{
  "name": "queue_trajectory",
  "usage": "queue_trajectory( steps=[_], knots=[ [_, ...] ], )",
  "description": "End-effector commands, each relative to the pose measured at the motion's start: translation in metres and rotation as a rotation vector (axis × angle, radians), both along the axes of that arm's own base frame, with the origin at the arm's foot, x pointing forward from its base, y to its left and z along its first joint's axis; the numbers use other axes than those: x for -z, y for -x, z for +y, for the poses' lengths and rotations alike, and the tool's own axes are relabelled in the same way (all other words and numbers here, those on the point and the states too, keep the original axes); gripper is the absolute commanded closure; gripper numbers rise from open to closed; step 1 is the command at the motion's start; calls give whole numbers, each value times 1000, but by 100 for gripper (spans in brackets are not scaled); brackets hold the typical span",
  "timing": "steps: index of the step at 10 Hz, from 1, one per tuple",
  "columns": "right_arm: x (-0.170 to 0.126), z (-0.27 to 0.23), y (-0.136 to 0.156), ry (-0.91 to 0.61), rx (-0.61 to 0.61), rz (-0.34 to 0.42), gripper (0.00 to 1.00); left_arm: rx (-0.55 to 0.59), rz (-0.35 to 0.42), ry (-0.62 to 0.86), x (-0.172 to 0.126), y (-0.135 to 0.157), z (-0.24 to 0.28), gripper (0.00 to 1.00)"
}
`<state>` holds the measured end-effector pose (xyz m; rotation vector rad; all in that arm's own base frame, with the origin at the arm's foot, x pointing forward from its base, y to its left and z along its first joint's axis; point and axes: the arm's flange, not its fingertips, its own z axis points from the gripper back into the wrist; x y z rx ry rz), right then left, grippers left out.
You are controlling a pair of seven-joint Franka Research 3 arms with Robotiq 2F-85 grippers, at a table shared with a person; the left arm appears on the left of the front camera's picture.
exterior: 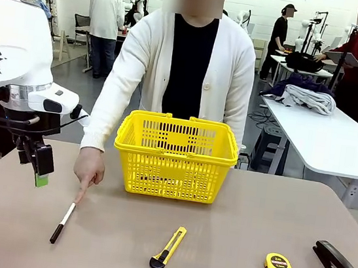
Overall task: Place the items the person wants into the basket.
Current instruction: Pick up the item the person points to and place it in the Market Basket.
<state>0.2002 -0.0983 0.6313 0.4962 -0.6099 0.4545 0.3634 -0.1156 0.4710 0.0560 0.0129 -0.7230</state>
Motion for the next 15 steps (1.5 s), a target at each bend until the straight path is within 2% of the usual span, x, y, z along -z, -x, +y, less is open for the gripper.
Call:
queue_trajectory(
  steps=[1, 5, 6, 7, 8, 10, 12, 15],
  knots=[
    [1, 1, 0, -10, -14, 0, 0, 9, 2, -21, 0, 3, -3, 0],
    [1, 1, 0, -10, -14, 0, 0, 9, 1, -2, 0, 1, -3, 0],
    [1, 1, 0, -10, -14, 0, 0, -116, -53, -23, 20, 2, -8, 0],
    [1, 1, 0, -10, -14, 0, 0, -192, -63, -7, 39, 5, -14, 0],
    [1, 1, 0, -10, -14, 0, 0, -261, -64, 13, 55, 8, -23, 0],
    [1, 1, 0, -10, -14, 0, 0, -374, -112, -4, 79, 12, -40, 0],
    [1, 1, 0, -10, -14, 0, 0, -397, -140, -34, 104, 11, -50, 0],
    [1, 1, 0, -10, -14, 0, 0, -414, -133, 16, 127, 2, -47, 0]
  ],
)
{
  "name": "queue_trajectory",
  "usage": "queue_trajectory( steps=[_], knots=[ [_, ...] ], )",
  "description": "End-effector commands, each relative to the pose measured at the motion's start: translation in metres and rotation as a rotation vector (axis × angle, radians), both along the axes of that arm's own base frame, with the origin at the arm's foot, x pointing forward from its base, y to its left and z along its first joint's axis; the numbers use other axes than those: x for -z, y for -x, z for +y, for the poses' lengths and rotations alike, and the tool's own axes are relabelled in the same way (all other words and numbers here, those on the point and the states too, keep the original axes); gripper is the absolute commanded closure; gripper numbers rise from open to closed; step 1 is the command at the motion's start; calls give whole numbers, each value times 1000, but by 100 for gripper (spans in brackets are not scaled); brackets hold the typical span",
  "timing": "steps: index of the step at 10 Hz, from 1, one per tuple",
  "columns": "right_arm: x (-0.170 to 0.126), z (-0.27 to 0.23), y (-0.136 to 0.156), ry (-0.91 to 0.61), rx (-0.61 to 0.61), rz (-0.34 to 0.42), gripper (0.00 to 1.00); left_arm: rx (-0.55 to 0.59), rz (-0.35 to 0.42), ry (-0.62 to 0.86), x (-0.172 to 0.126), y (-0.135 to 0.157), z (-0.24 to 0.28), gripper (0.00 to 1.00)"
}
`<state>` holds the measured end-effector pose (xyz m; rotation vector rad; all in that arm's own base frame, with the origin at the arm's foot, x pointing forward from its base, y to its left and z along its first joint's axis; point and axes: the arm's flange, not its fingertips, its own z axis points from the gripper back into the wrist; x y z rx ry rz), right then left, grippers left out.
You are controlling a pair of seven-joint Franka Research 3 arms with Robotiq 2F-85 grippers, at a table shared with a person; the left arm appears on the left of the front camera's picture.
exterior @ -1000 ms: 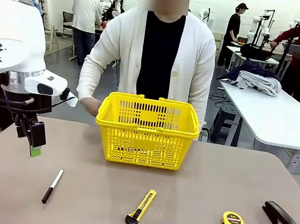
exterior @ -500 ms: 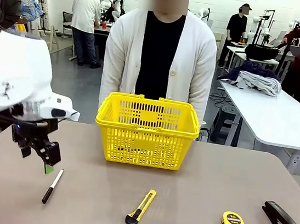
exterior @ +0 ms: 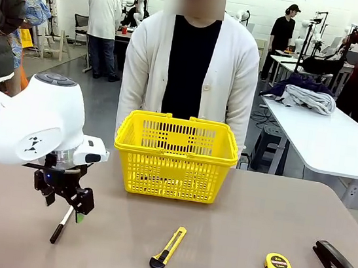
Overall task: Place the items the person wants into the basket.
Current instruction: Pick up the item the person points to and place it in the Market Basket.
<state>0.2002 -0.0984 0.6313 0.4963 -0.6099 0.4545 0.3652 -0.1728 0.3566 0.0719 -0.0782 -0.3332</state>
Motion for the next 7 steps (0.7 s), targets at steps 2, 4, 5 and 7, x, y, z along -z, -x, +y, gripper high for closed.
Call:
queue_trajectory(
  steps=[2, 4, 5, 7],
  knots=[
    [1, 1, 0, -10, -14, 0, 0, -61, -27, 0, 24, -3, 15, 0],
    [1, 1, 0, -10, -14, 0, 0, -88, -22, 28, 35, -8, 16, 0],
    [1, 1, 0, -10, -14, 0, 0, -99, -13, 33, 39, -12, 18, 0],
    [1, 1, 0, -10, -14, 0, 0, -132, -10, 37, 44, -15, 20, 0]
  ],
)
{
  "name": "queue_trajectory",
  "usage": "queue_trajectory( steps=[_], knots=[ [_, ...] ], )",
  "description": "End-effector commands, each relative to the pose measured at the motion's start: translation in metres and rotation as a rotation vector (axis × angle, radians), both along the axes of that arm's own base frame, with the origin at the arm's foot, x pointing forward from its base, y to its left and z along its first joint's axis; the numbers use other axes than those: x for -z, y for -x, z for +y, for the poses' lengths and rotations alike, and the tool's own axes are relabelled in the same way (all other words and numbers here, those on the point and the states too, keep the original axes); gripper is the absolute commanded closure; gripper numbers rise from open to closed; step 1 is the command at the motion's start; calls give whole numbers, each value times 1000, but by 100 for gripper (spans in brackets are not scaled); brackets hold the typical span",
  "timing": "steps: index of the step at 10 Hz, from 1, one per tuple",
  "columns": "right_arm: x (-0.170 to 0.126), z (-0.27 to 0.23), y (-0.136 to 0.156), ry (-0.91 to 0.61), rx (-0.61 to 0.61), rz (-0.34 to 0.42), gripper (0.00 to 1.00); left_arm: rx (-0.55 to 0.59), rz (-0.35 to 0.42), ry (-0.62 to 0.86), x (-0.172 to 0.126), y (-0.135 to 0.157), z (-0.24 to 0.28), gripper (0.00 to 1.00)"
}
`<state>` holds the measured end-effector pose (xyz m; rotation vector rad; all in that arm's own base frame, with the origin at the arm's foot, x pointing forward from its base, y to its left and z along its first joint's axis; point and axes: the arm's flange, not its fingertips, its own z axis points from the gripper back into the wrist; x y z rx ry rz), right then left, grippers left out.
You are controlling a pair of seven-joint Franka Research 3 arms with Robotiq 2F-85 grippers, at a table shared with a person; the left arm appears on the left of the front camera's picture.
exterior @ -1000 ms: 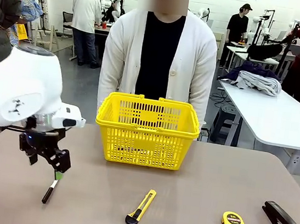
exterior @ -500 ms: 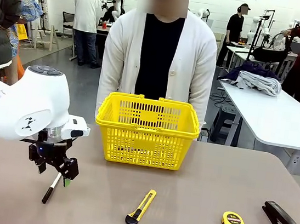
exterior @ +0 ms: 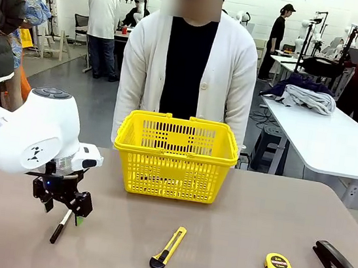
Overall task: Place the items the person wants into the basket.
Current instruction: Pick up the item the person points to and place it in the Market Basket.
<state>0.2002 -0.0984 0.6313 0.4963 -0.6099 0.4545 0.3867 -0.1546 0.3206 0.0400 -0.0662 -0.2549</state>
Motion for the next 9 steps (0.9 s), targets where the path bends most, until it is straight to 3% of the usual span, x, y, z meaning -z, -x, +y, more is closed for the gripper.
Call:
queue_trajectory(
  steps=[1, 4, 5, 6, 7, 8, 9],
  knots=[
    [1, 1, 0, -10, -14, 0, 0, -68, -14, 0, 11, 4, 4, 0],
    [1, 1, 0, -10, -14, 0, 0, -74, -10, 12, 13, 2, 4, 0],
    [1, 1, 0, -10, -14, 0, 0, -63, -17, 16, 14, 2, 4, 51],
    [1, 1, 0, -10, -14, 0, 0, -63, -4, 22, 16, 2, 4, 51],
    [1, 1, 0, -10, -14, 0, 0, -62, 6, 24, 16, 0, 4, 100],
    [1, 1, 0, -10, -14, 0, 0, -63, 16, 28, 18, 1, 4, 55],
    [1, 1, 0, -10, -14, 0, 0, -58, 27, 28, 20, 1, 3, 100]
  ],
)
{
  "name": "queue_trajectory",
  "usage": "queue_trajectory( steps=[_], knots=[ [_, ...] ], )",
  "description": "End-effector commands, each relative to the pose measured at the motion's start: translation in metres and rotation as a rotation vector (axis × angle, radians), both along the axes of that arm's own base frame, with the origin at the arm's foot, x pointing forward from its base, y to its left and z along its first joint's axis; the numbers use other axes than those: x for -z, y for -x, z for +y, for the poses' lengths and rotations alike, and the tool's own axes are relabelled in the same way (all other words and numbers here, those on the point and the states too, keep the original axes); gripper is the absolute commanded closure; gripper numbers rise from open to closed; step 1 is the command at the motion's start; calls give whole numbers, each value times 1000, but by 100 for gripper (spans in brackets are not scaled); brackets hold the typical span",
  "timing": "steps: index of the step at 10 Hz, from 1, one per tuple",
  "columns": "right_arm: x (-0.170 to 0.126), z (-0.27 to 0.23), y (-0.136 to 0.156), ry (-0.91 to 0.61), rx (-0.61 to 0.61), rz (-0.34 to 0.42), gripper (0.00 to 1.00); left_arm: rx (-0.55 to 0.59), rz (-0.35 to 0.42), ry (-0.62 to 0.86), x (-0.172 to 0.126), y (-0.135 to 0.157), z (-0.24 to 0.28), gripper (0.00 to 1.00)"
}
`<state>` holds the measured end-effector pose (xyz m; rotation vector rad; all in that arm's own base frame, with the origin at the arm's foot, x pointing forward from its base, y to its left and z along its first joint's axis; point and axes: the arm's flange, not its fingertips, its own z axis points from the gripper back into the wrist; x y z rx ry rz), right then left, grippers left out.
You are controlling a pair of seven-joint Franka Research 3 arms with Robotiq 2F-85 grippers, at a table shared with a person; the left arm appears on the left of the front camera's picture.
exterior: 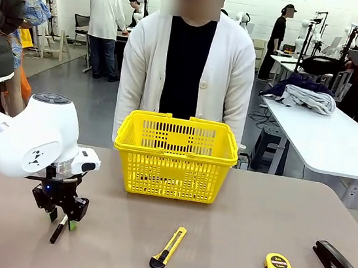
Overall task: Place the items the person wants into the basket.
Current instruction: Pick up the item the person points to and place it in the Market Basket.
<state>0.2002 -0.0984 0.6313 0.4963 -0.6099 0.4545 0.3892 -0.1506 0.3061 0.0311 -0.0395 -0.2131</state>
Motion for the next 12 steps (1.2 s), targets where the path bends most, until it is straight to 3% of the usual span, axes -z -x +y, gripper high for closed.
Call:
queue_trajectory(
  steps=[1, 2, 3, 4, 9, 10, 12],
  knots=[
    [1, 1, 0, -10, -14, 0, 0, -14, 5, 23, 7, 3, -2, 100],
    [1, 1, 0, -10, -14, 0, 0, -16, 3, 24, 7, 3, -1, 100],
    [1, 1, 0, -10, -14, 0, 0, -18, 3, 24, 7, 3, -1, 94],
    [1, 1, 0, -10, -14, 0, 0, -18, 4, 25, 8, 3, -1, 100],
    [1, 1, 0, -10, -14, 0, 0, -16, 5, 22, 5, 4, -1, 100],
    [1, 1, 0, -10, -14, 0, 0, 45, 63, 56, -13, 7, 1, 100],
    [1, 1, 0, -10, -14, 0, 0, 196, 34, 111, -125, 48, 13, 100]
  ],
)
